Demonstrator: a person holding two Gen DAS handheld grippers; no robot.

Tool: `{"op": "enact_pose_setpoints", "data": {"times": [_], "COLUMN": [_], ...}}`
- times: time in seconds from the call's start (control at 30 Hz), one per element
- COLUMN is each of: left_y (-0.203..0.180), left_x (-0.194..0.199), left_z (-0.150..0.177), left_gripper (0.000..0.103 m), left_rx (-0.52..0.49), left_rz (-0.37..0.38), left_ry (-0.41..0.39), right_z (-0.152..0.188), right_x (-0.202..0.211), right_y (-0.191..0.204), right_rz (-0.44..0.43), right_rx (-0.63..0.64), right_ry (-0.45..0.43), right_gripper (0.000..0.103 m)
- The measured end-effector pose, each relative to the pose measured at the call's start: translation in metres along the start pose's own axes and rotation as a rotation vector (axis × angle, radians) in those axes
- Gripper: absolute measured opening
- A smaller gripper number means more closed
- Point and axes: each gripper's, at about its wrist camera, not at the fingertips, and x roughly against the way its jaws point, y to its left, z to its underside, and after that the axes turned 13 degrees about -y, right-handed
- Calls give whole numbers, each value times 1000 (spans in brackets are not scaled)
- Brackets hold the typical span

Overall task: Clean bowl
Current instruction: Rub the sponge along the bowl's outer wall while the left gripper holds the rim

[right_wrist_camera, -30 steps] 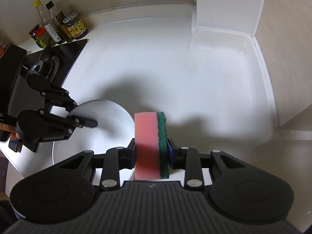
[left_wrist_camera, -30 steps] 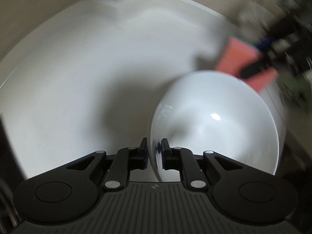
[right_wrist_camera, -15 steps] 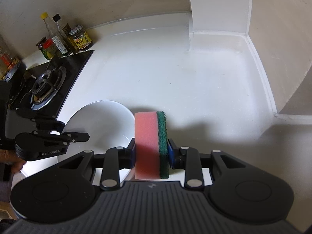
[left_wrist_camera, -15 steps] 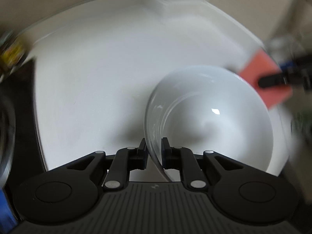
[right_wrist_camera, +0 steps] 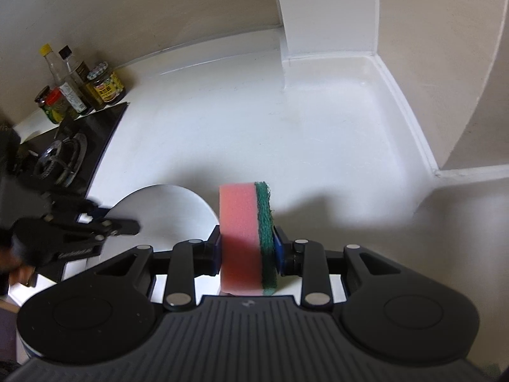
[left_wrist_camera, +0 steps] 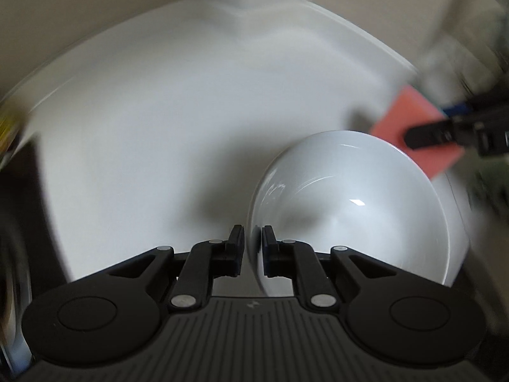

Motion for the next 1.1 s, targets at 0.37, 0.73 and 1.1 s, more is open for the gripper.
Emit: {"op": "enact_pose_setpoints", "data": {"times": [0.37, 0.73, 1.1], "left_y": [-5, 4, 4], "left_x": [-12, -32, -11], "left_z": [-28, -40, -2], "left_gripper": [9, 11, 13], "left_rx": [-160, -179, -48], "left_rz": [64, 95, -34], "left_ry": [32, 53, -12], "right_z": [12, 14, 12], "right_x": [10, 11, 6], "right_y": [16, 9, 13], "right_rz": [40, 46, 22], "right_rx": [51, 35, 72], "right_ry": [-27, -30, -11], "right_gripper": [27, 27, 27]}}
